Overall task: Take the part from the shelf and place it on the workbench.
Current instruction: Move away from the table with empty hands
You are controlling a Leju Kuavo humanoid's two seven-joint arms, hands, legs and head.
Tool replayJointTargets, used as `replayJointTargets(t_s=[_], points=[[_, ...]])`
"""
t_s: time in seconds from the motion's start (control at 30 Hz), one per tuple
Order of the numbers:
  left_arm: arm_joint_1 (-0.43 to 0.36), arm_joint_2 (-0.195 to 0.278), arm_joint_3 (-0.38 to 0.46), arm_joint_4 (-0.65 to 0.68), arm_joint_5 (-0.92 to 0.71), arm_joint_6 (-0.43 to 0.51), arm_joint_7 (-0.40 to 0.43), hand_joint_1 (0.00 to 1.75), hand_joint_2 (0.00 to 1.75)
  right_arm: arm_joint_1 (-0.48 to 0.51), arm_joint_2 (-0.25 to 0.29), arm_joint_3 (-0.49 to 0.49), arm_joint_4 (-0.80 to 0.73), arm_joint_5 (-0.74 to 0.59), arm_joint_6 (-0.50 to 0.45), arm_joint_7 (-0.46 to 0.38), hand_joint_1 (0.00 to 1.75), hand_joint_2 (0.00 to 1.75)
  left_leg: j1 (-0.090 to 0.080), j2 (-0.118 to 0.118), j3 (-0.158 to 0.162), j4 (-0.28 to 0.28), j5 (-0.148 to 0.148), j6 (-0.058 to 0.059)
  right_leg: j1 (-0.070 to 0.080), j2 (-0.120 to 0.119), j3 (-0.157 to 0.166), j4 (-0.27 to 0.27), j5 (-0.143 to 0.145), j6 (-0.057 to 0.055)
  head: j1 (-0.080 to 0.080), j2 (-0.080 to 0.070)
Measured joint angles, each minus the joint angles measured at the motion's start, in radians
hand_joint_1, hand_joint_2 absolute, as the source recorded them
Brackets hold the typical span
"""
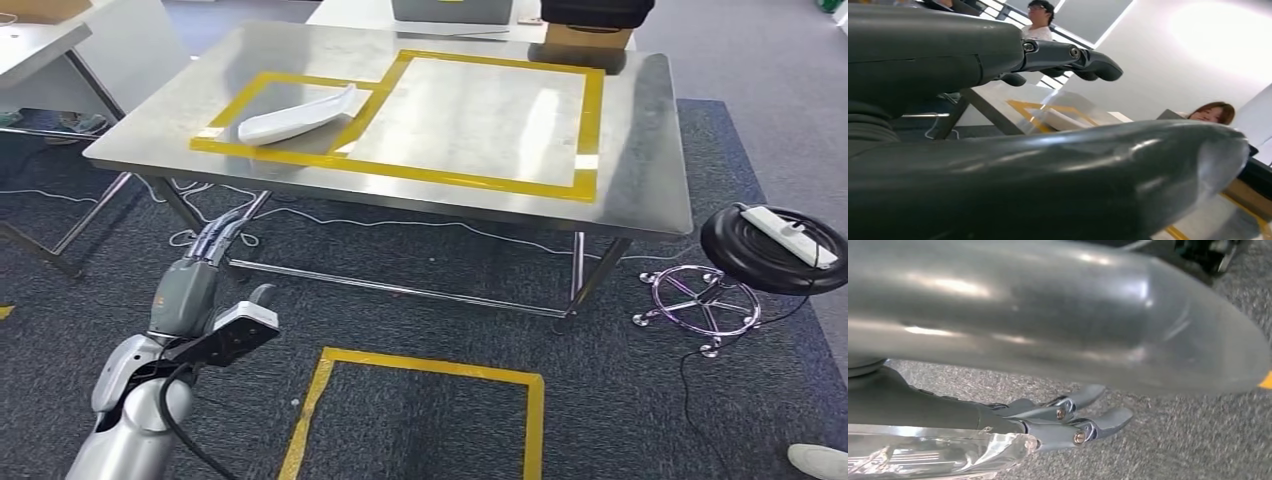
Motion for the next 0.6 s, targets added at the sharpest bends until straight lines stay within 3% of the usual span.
replayJointTargets(t_s=[0.07,0.13,0.17,0.2,0.23,0.27,0.33,0.4,0.5,0.57,0.6], points=[[-0.002,0.001,0.001,0.0,0.0,-0.001,-0.001,0.0,0.0,-0.001,0.0,0.0,0.0,0.0,0.0,-0.001,0.0,0.0,0.003,-0.016,-0.002,-0.003,0.007,0.012,-0.003,0.028,-0.021,0.051,-0.037,0.009,0.002,0.0],[-0.002,0.0,0.002,0.0,0.001,-0.003,-0.001,0.0,0.0,0.001,0.0,0.0,0.0,0.001,0.0,-0.001,0.0,0.0,0.003,-0.032,-0.004,-0.003,0.01,0.019,-0.003,0.065,-0.08,0.185,-0.106,0.013,0.005,0.0],[-0.002,-0.001,0.002,0.0,0.001,-0.004,-0.001,0.0,0.0,0.002,0.0,0.0,0.0,0.002,0.0,-0.001,0.0,0.0,0.002,-0.041,-0.005,-0.002,0.011,0.02,-0.002,0.073,-0.11,0.25,-0.131,0.013,0.005,0.0],[-0.002,-0.001,0.002,0.0,0.002,-0.005,-0.001,0.0,0.0,0.004,0.0,0.0,0.0,0.003,0.0,-0.001,0.0,0.0,0.0,-0.051,-0.005,-0.002,0.011,0.021,-0.001,0.077,-0.128,0.288,-0.139,0.011,0.005,0.0],[-0.002,-0.001,0.002,0.0,0.003,-0.006,-0.001,0.0,0.0,0.005,0.0,0.0,0.0,0.004,0.0,-0.001,0.0,0.0,-0.001,-0.061,-0.005,-0.002,0.012,0.021,0.001,0.079,-0.127,0.285,-0.126,0.008,0.005,0.0],[-0.002,-0.001,0.002,0.0,0.004,-0.006,-0.001,0.0,0.0,0.005,0.0,0.0,0.0,0.005,0.0,-0.001,0.0,0.0,-0.002,-0.071,-0.005,-0.002,0.012,0.021,0.002,0.082,-0.106,0.241,-0.096,0.005,0.005,0.0],[-0.002,-0.001,0.002,0.0,0.006,-0.008,-0.001,0.0,0.0,0.004,0.0,0.0,0.0,0.006,0.0,-0.001,0.0,0.0,-0.003,-0.09,-0.004,0.0,0.012,0.019,0.001,0.107,-0.034,0.095,-0.033,-0.003,0.005,0.0],[-0.003,-0.001,0.002,0.0,0.007,-0.01,-0.001,0.0,0.0,0.002,0.0,0.0,0.0,0.006,0.0,-0.001,0.0,0.0,-0.003,-0.106,-0.008,0.001,0.014,0.01,0.001,0.13,0.01,0.008,-0.012,-0.008,0.004,0.0],[-0.002,-0.001,0.003,0.0,0.008,-0.013,0.001,0.0,0.0,0.001,-0.001,0.0,0.0,0.006,0.0,0.0,0.0,0.0,0.003,-0.118,-0.014,-0.002,0.018,-0.01,0.003,0.12,0.015,-0.005,-0.01,-0.022,0.004,0.0],[-0.003,-0.001,0.003,0.0,0.009,-0.014,0.006,0.0,0.0,0.0,-0.001,0.0,0.0,0.006,0.0,0.0,0.0,0.0,0.001,-0.096,-0.032,0.032,-0.008,-0.02,-0.001,0.105,0.018,-0.014,-0.004,-0.035,-0.002,0.0],[-0.005,-0.001,0.003,0.0,0.009,-0.014,0.009,0.0,0.0,0.0,-0.001,0.0,0.0,0.006,0.0,0.0,0.0,0.0,0.0,-0.077,-0.055,0.08,-0.037,-0.023,-0.002,0.096,0.019,-0.017,-0.002,-0.038,-0.006,0.0]])
